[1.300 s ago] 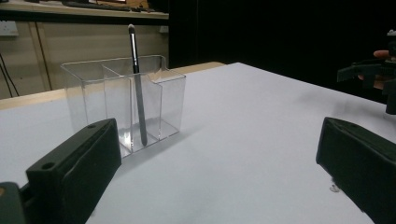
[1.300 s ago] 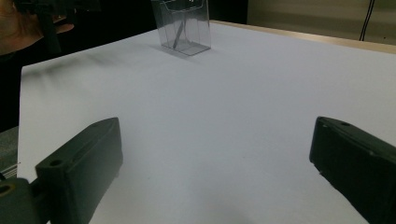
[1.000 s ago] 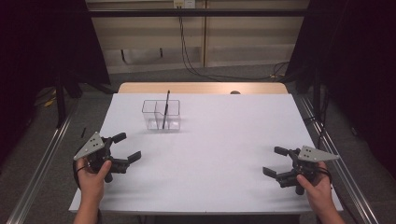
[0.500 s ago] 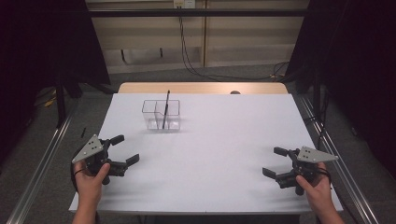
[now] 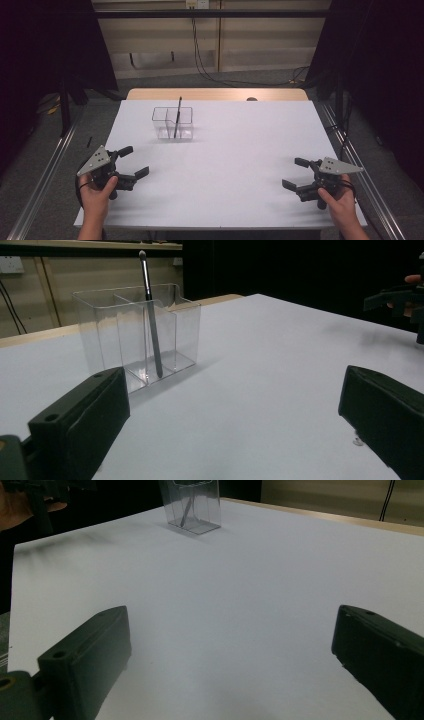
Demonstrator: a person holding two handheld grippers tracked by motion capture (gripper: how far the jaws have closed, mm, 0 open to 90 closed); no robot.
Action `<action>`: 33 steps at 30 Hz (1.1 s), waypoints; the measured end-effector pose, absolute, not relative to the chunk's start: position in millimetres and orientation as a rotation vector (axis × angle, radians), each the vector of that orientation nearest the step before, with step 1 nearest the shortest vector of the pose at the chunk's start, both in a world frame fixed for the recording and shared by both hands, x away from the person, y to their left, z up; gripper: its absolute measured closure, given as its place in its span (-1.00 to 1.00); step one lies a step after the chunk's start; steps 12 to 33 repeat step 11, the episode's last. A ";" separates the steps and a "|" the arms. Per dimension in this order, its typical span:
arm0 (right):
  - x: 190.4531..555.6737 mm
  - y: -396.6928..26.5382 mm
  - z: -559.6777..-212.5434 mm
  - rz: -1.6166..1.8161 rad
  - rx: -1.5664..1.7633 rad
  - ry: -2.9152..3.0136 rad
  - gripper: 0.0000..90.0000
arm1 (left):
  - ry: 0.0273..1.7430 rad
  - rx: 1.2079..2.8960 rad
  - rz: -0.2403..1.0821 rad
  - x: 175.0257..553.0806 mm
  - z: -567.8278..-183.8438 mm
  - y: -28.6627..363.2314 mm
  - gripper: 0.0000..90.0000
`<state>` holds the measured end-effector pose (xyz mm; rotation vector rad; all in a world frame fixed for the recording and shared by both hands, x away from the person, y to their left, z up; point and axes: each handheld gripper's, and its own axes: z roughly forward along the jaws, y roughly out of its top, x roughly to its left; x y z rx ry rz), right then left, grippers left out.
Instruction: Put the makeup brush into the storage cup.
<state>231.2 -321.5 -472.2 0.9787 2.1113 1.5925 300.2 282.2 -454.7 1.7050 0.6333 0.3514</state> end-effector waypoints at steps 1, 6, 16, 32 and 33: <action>231.3 -321.5 -472.3 1.592 0.978 2.112 -0.95 | 0.633 1.705 0.350 300.1 -454.8 282.3 -1.00; 231.5 -321.8 -472.5 1.593 0.980 2.109 -0.95 | 0.632 1.711 0.352 299.5 -454.6 282.1 -1.00; 231.9 -322.4 -472.5 1.588 0.981 2.105 -0.95 | 0.628 1.722 0.348 299.0 -454.8 280.2 -1.00; 231.9 -322.4 -472.5 1.588 0.981 2.105 -0.95 | 0.628 1.722 0.348 299.0 -454.8 280.2 -1.00; 231.9 -322.4 -472.5 1.588 0.981 2.105 -0.95 | 0.628 1.722 0.348 299.0 -454.8 280.2 -1.00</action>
